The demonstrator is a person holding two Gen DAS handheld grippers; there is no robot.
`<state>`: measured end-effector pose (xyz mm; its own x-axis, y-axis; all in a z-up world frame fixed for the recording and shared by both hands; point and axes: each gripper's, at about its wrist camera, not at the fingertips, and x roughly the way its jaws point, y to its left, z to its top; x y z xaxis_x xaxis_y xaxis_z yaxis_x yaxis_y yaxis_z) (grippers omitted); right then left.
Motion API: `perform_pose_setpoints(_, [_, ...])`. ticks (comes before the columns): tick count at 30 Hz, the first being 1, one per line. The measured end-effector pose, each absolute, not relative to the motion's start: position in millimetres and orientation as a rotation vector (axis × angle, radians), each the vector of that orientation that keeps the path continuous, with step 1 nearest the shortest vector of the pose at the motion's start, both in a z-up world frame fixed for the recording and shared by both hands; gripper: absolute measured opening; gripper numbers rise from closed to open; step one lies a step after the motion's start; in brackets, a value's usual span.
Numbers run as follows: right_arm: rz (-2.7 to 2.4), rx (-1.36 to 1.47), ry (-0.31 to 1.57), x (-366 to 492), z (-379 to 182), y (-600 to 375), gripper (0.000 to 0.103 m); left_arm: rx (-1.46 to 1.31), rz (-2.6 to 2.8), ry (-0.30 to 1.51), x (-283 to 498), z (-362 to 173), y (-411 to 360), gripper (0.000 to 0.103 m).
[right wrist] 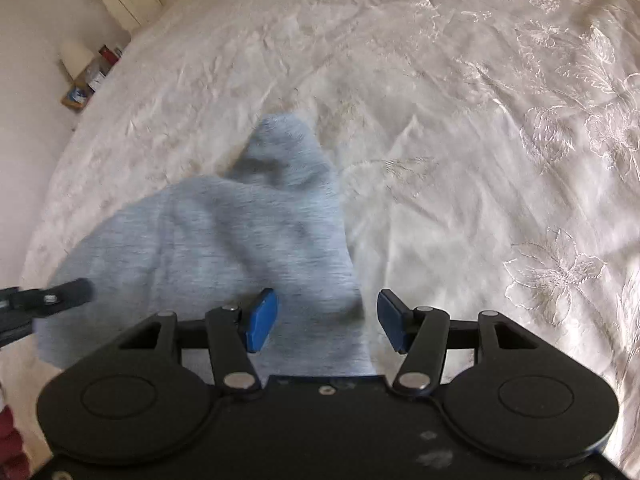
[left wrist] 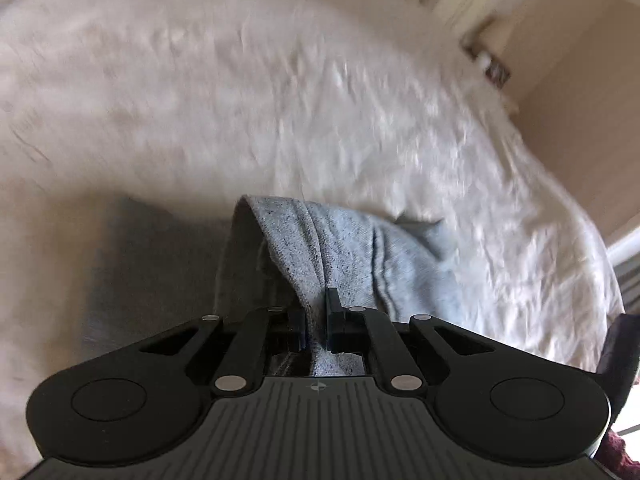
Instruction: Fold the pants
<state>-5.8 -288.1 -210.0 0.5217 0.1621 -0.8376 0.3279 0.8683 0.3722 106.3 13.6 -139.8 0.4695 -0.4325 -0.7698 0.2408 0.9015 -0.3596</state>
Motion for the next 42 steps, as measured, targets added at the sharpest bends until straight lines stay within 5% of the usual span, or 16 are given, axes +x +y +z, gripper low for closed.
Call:
perform_pose_setpoints(4, [-0.079, 0.509, 1.025, -1, -204, -278, 0.059, -0.171, -0.343, 0.978, 104, -137, 47, 0.008])
perform_pose_setpoints(10, [-0.065, 0.432, 1.071, 11, -208, -260, 0.059, -0.204, -0.248, 1.241, 131, -227, 72, 0.016])
perform_pose_setpoints(14, [-0.013, 0.360, 1.033, 24, -192, -249, 0.059, -0.175, -0.276, 1.178, 131, -218, 66, 0.015])
perform_pose_setpoints(19, [0.115, 0.291, 1.038, 54, -185, -228, 0.027, -0.046, -0.313, 1.093, 118, -201, 65, 0.019])
perform_pose_setpoints(33, [0.053, 0.190, 1.129, 149, -243, -218, 0.018, -0.080, -0.231, 1.095, 153, -167, 59, 0.018])
perform_pose_setpoints(42, [0.045, 0.208, 1.121, 149, -246, -221, 0.018, 0.074, -0.228, 1.219, 189, -208, 20, 0.019])
